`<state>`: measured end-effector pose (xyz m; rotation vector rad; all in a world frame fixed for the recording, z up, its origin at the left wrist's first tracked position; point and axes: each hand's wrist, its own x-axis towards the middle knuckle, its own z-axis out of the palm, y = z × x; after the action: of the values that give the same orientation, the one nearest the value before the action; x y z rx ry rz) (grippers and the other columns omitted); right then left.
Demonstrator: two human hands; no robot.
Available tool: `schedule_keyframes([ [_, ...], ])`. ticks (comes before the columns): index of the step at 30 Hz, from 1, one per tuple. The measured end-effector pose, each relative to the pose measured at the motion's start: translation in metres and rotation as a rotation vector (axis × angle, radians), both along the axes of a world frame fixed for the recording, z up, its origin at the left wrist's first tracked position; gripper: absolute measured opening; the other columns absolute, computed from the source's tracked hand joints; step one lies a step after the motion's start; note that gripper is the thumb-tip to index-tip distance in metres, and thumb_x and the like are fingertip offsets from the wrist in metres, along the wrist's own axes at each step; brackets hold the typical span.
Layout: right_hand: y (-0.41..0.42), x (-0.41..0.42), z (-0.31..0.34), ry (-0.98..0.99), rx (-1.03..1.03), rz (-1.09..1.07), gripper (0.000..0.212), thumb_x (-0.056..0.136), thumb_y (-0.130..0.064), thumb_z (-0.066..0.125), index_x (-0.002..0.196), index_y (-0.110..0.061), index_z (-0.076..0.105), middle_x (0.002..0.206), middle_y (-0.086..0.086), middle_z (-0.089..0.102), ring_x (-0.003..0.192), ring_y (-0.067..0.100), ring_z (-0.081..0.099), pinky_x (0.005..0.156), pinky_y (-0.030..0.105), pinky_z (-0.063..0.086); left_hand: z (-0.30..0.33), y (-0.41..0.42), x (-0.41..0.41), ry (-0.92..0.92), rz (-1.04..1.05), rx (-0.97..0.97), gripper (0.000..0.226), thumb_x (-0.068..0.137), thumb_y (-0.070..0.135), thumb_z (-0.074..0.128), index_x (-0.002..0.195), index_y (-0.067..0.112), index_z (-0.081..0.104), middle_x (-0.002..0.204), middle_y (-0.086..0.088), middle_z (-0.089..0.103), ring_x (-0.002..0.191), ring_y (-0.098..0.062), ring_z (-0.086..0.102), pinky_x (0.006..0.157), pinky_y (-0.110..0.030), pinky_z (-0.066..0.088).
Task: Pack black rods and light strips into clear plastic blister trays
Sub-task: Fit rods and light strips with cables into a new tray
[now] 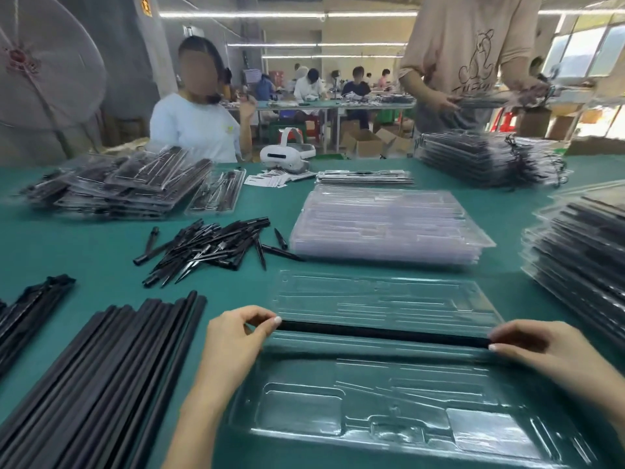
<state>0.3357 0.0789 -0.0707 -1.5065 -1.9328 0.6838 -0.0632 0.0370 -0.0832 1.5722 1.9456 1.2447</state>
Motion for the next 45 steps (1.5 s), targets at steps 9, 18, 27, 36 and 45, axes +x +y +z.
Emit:
schedule_keyframes([
  [9, 0.000, 0.008, -0.001, -0.195, 0.003, 0.026, 0.018, 0.052, -0.041, 0.080, 0.067, -0.042, 0.071, 0.070, -0.013, 0.065, 0.065, 0.008, 0.060, 0.058, 0.014, 0.042, -0.013, 0.007, 0.006, 0.157, -0.101, 0.019, 0.018, 0.083, 0.017, 0.072, 0.073, 0.030, 0.065, 0.073, 0.015, 0.064, 0.067, 0.001, 0.053, 0.065, -0.008, 0.037],
  [18, 0.005, 0.013, -0.009, -0.199, 0.052, 0.029, 0.020, 0.060, -0.031, 0.085, 0.069, -0.042, 0.072, 0.066, -0.012, 0.063, 0.063, 0.011, 0.056, 0.057, 0.016, 0.041, -0.017, 0.004, 0.008, 0.296, -0.143, 0.002, 0.015, 0.077, 0.013, 0.078, 0.081, 0.024, 0.068, 0.084, 0.014, 0.056, 0.080, -0.008, 0.053, 0.077, -0.023, 0.045],
  [27, 0.007, 0.008, -0.012, -0.186, 0.101, 0.026, 0.025, 0.066, -0.021, 0.086, 0.060, -0.038, 0.069, 0.059, -0.012, 0.061, 0.060, 0.010, 0.055, 0.055, 0.020, 0.039, -0.018, 0.002, 0.011, 0.275, -0.120, 0.014, 0.008, 0.085, 0.014, 0.070, 0.085, 0.022, 0.072, 0.083, 0.010, 0.056, 0.081, -0.006, 0.053, 0.076, -0.026, 0.045],
  [36, 0.008, 0.008, -0.018, -0.237, 0.110, 0.043, 0.027, 0.065, -0.027, 0.085, 0.075, -0.044, 0.068, 0.060, -0.012, 0.062, 0.057, 0.009, 0.054, 0.053, 0.017, 0.041, -0.015, -0.001, 0.016, 0.413, -0.098, 0.023, 0.007, 0.091, 0.018, 0.062, 0.090, 0.023, 0.066, 0.089, 0.012, 0.056, 0.087, -0.009, 0.051, 0.080, -0.025, 0.043],
  [45, 0.008, -0.013, -0.017, -0.177, 0.113, 0.041, 0.032, 0.056, -0.055, 0.075, 0.064, -0.027, 0.062, 0.049, -0.009, 0.054, 0.048, 0.006, 0.045, 0.047, 0.019, 0.036, -0.024, 0.002, 0.017, 0.494, -0.064, 0.064, 0.007, 0.094, 0.021, 0.055, 0.094, 0.023, 0.062, 0.092, 0.014, 0.046, 0.092, -0.010, 0.047, 0.082, -0.021, 0.034],
])
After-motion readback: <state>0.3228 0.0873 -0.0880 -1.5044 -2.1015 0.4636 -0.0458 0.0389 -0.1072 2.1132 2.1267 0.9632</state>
